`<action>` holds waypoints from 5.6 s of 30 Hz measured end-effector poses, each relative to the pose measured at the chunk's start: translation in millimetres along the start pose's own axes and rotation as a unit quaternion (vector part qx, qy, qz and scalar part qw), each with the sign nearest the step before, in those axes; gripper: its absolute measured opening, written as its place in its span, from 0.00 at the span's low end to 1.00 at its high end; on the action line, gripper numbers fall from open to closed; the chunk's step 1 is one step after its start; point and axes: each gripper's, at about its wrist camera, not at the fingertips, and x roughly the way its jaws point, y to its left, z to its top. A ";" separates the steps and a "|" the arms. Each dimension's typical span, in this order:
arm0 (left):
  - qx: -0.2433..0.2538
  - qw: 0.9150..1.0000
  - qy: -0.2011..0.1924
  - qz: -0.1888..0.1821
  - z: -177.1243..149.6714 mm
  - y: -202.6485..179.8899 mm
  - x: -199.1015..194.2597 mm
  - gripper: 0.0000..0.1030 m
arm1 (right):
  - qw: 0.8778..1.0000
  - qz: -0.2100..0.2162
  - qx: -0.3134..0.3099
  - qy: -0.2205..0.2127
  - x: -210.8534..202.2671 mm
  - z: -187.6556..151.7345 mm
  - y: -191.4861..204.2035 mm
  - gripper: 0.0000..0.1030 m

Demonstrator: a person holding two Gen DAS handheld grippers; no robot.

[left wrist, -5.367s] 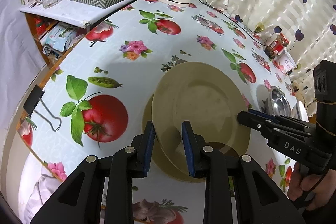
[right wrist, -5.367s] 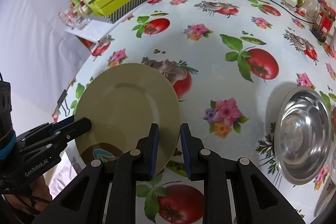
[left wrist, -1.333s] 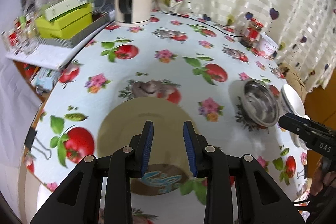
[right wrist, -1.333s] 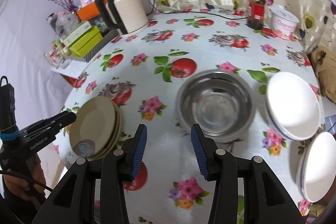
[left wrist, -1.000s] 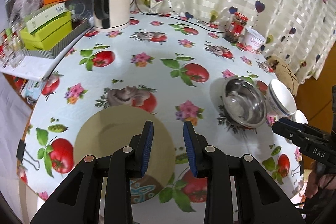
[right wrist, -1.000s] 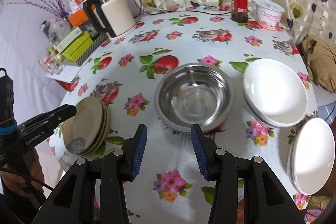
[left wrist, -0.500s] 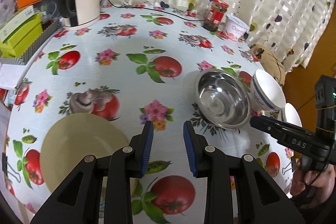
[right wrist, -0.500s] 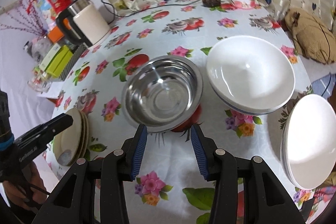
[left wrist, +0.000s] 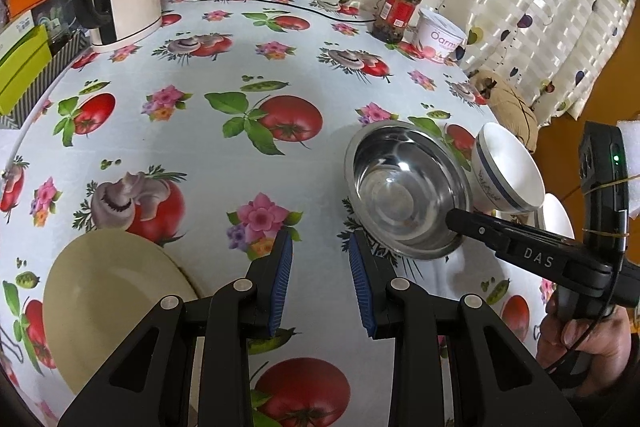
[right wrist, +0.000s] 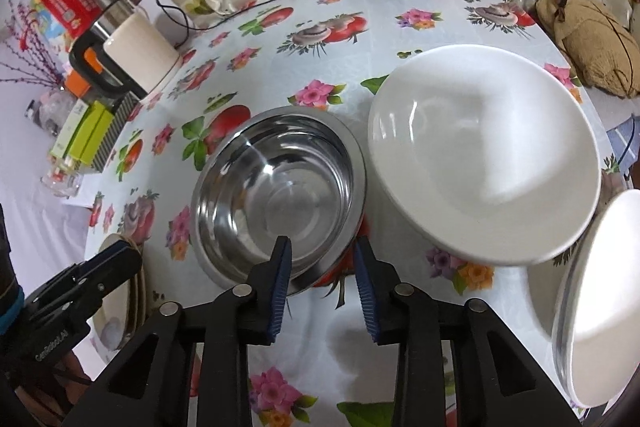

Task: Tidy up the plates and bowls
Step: 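Move both tools toward the steel bowl and white bowls, then close the left gripper on a white bowl rim while the right gripper grips it, then carry the white bowl with both grippers and lower it into the steel bowl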

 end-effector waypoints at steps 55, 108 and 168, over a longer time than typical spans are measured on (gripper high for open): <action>0.043 0.995 -0.017 -0.091 3.1 -44.9 -30.5 0.30 | 0.989 -0.119 -0.056 -0.068 -105.3 -37.5 26.2 0.41; 0.070 0.989 0.055 -0.122 56.5 -136.6 69.2 0.30 | 0.993 -0.098 0.020 -0.065 -67.7 23.8 -86.0 0.20; 0.042 0.993 -0.002 -0.111 25.7 -80.2 -16.9 0.23 | 0.992 -0.072 -0.035 -0.097 -105.8 -0.3 5.8 0.17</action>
